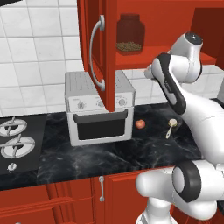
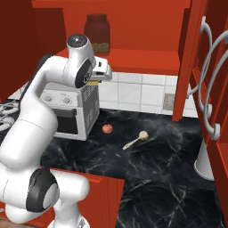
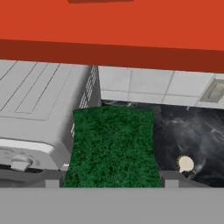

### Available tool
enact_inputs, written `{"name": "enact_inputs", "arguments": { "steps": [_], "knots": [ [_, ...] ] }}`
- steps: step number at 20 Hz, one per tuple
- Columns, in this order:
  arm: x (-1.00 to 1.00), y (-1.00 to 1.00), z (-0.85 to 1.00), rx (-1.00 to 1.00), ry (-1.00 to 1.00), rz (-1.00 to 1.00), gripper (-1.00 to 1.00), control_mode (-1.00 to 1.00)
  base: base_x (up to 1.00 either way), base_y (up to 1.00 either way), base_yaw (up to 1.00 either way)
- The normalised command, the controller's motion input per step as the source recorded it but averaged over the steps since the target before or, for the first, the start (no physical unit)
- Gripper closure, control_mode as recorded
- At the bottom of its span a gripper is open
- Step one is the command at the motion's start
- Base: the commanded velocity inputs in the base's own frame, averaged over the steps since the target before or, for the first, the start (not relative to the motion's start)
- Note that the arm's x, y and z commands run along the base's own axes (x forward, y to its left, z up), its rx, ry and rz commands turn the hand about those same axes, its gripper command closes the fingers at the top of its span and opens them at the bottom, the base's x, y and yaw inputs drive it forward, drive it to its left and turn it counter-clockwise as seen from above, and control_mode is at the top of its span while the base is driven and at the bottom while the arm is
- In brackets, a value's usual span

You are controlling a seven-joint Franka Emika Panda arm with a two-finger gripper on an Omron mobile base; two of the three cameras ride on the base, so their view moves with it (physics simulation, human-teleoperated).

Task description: Pick the sponge and dish brush from the cabinet and place them on the counter.

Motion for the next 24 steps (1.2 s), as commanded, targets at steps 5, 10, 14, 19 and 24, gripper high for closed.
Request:
{"name": "enact_inputs", "arguments": {
  "steps": [5, 10, 14, 19, 24],
  "knots": [
    [-0.12, -0.24, -0.31, 0.00, 0.01, -0.01, 1.00, -1.00, 0.00, 0.00, 0.00],
    [-0.06, -0.16, -0.49, 0.00, 0.02, 0.00, 1.00, -1.00, 0.00, 0.00, 0.00],
    [-0.01, -0.20, -0.62, 0.01, 0.01, 0.00, 1.00, -1.00, 0.00, 0.00, 0.00],
    [0.02, -0.10, -0.56, 0.01, 0.00, 0.00, 1.00, -1.00, 0.00, 0.00, 0.00],
    [0.07, -0.06, -0.62, 0.00, 0.00, 0.00, 1.00, -1.00, 0.00, 0.00, 0.00]
  ]
}}
